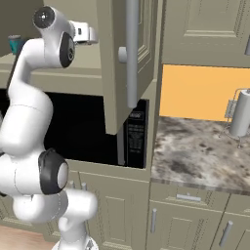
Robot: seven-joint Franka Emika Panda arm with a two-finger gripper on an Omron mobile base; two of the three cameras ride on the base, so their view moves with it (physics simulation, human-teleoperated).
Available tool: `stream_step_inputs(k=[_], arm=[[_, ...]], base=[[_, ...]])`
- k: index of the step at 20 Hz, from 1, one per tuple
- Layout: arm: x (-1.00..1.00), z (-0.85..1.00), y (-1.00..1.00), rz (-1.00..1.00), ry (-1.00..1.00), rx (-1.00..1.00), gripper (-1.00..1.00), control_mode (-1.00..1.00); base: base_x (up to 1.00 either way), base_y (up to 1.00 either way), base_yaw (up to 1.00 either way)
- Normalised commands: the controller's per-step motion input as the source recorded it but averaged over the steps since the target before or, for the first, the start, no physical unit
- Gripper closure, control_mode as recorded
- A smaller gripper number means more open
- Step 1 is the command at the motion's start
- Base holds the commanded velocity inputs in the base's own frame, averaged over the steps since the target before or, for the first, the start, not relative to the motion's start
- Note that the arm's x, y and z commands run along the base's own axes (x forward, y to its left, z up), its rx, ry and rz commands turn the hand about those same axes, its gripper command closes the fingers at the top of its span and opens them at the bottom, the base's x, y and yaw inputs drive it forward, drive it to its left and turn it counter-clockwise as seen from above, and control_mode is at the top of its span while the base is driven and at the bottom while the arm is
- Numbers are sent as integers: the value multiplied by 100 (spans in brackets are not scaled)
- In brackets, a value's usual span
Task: Stack two cans on top of the other two cans in the cabinet.
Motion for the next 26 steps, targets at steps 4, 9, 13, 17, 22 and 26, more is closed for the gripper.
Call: stream_step_inputs(k=[4,9,13,17,22,26], arm=[[17,-5,33,50,0,8,-100,-100],[3,0,42,23,0,4,-100,-100],[0,5,48,10,3,4,-100,-100],[-8,15,42,2,12,0,-100,-100],[-12,10,31,0,19,0,-100,-100],[-2,0,31,4,17,2,-100,-100]], base=[[0,0,0],[0,0,0],[0,0,0],[0,0,0],[0,0,0],[0,0,0]])
